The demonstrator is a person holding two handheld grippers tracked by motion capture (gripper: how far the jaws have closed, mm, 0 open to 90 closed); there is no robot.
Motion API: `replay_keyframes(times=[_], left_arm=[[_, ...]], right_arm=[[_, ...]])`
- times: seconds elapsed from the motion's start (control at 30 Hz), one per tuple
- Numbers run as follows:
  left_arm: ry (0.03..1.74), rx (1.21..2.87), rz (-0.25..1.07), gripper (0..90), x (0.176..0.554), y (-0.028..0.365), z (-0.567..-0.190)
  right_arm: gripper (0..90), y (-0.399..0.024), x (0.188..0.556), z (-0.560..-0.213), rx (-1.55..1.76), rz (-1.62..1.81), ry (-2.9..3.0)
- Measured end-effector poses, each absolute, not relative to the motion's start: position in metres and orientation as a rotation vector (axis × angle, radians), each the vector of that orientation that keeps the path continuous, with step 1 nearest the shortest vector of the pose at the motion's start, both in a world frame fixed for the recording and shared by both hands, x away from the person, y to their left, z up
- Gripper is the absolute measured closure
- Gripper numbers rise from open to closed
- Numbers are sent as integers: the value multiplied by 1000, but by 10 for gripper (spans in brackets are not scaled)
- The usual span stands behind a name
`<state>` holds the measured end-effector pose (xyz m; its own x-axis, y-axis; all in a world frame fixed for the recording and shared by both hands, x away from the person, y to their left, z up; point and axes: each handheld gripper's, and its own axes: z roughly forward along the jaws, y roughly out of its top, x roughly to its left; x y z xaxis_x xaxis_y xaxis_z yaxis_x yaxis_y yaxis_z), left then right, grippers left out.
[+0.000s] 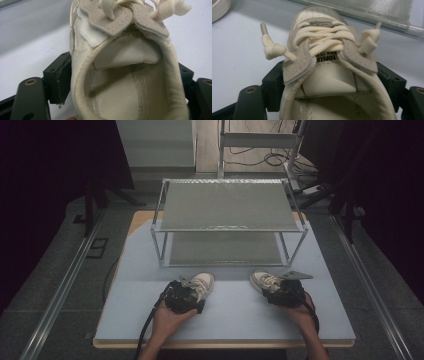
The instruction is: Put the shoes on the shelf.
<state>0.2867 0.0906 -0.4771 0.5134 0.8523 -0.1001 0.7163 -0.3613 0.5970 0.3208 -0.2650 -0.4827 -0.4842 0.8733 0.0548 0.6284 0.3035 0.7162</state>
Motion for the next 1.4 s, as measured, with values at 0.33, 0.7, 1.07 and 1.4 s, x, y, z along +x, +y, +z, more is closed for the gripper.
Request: replay_keyframes(times=[0.33, 0.7, 1.07, 1.4], left_arm=[[1240, 2119, 317, 297, 283, 103, -477], [1215, 2065, 303, 298, 278, 113, -470], [1212, 2026, 289, 299, 279, 123, -465], [1212, 1987, 292, 299, 281, 125, -460]], right_arm=[[272, -268, 319, -483, 1349, 1012, 2226], [276, -272, 311, -477, 1346, 1080, 2218], [277, -273, 307, -474, 1337, 1098, 2215], [277, -270, 306, -471, 1328, 1110, 2210]])
